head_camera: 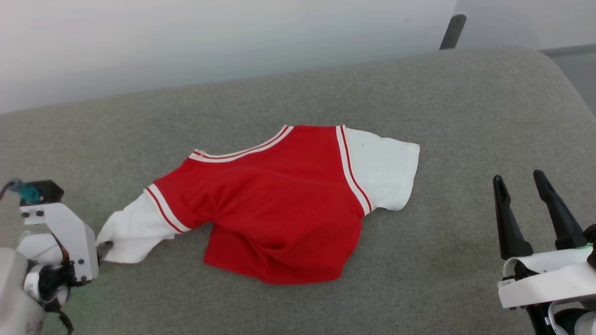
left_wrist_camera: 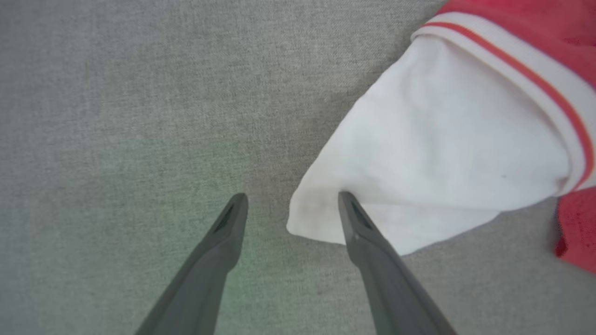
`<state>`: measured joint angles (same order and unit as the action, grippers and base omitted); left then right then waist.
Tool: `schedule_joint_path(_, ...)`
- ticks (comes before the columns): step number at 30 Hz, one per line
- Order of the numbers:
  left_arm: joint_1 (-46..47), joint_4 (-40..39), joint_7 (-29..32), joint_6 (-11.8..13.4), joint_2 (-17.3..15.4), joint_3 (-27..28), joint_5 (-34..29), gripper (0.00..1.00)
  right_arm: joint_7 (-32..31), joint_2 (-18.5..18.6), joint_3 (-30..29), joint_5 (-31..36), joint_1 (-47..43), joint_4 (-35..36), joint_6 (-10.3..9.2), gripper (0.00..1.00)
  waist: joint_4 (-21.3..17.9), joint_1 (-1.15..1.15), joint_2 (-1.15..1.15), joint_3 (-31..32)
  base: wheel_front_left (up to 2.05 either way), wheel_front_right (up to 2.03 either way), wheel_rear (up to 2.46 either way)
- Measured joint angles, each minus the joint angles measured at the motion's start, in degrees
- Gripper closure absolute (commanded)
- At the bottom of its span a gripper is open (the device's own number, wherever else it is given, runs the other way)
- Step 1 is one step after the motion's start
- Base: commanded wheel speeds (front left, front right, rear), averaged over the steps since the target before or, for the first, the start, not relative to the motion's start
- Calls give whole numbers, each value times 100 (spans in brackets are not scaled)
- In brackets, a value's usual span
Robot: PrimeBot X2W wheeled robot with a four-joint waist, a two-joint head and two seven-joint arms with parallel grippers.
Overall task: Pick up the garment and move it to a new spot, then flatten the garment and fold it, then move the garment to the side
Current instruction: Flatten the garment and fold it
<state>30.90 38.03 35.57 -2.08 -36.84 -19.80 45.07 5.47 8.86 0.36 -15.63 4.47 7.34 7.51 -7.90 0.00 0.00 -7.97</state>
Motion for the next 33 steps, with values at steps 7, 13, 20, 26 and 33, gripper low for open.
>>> schedule_joint_path(7,237,421,57,1,65,21,80,0,-82,-1,-69,8,54,162,0,0,-69,0,0,-265,0,0,0)
schedule_joint_path(13,532,782,231,-52,171,47,204,100,-257,-8,-138,-3,151,312,0,0,-83,0,0,-447,0,0,0)
schedule_joint_path(20,768,932,269,-186,261,-16,240,100,-1044,415,92,-175,546,243,0,0,-7,0,0,-558,0,0,0)
schedule_joint_path(26,977,960,221,-249,394,-135,200,100,-1978,957,483,-788,1220,-271,-1,0,171,0,0,-632,0,0,0)
schedule_joint_path(33,1249,948,149,-335,587,-281,156,100,-2811,1607,1015,-1371,2154,-1099,1,0,440,0,0,-786,0,0,0)
